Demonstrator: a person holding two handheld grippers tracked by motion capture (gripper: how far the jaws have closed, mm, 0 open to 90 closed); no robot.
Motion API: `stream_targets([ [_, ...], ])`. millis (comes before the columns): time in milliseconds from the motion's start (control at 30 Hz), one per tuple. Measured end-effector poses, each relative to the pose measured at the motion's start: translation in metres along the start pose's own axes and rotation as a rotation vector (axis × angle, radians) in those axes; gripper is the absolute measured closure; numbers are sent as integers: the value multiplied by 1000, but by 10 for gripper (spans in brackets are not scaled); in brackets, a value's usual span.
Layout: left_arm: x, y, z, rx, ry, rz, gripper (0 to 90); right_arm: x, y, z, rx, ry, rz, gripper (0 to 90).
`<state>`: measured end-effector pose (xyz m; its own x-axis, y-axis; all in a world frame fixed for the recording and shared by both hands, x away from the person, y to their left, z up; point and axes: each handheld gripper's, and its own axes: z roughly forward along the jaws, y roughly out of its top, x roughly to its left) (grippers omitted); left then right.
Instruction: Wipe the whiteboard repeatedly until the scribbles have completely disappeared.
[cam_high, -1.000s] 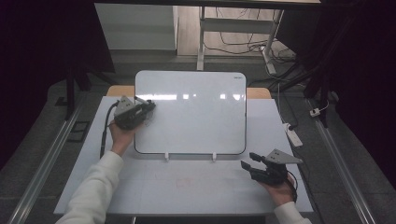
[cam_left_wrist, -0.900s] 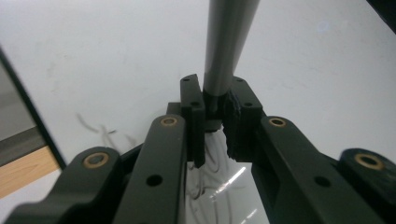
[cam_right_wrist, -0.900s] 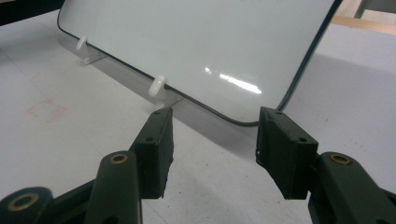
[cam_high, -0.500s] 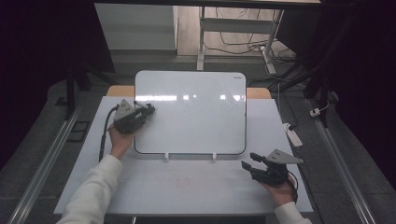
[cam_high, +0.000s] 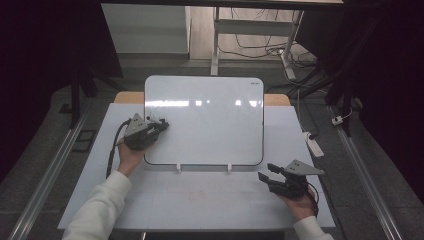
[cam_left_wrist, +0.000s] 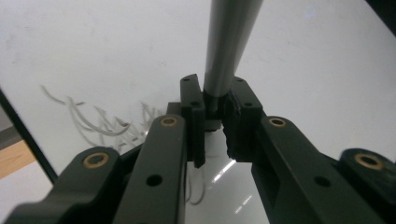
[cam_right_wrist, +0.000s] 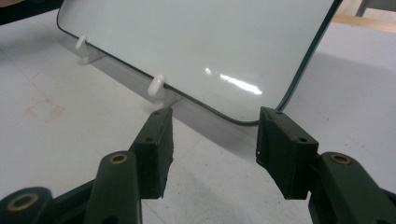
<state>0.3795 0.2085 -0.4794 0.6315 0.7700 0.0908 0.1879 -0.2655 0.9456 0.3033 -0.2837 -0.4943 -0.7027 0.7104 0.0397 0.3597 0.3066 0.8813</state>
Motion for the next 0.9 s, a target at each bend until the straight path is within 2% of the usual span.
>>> stream_targets([
  [67,7,6,0,-4,30,-9,782,0,0,2,5,2,0,461],
  [167,23,15,-2,-29,70,-55,781,1,1,2,2,2,-4,461],
  [200,27,15,-2,-32,68,-70,781,2,1,2,0,2,-3,461],
  [267,23,12,-1,-31,56,-73,782,2,1,1,-2,3,-1,461],
  [333,11,5,1,-20,16,-56,781,1,1,1,-1,6,0,461],
  [400,-3,-1,1,-1,1,-6,782,1,0,2,3,6,2,461],
  [467,-4,-2,-1,2,3,15,781,1,-1,2,5,6,2,461],
  [500,1,-1,-2,-1,18,15,781,1,-1,2,5,6,1,461],
  [633,32,12,-6,-31,83,-52,781,2,1,1,0,3,0,461],
  [700,39,17,-6,-37,84,-80,781,1,1,1,-3,1,1,461],
  [733,37,17,-5,-34,86,-72,782,1,2,0,-5,2,2,461],
  [800,28,11,-5,-24,53,-58,782,1,1,0,-4,2,3,460],
  [900,6,-2,-4,1,7,-9,781,2,0,2,2,4,1,460],
])
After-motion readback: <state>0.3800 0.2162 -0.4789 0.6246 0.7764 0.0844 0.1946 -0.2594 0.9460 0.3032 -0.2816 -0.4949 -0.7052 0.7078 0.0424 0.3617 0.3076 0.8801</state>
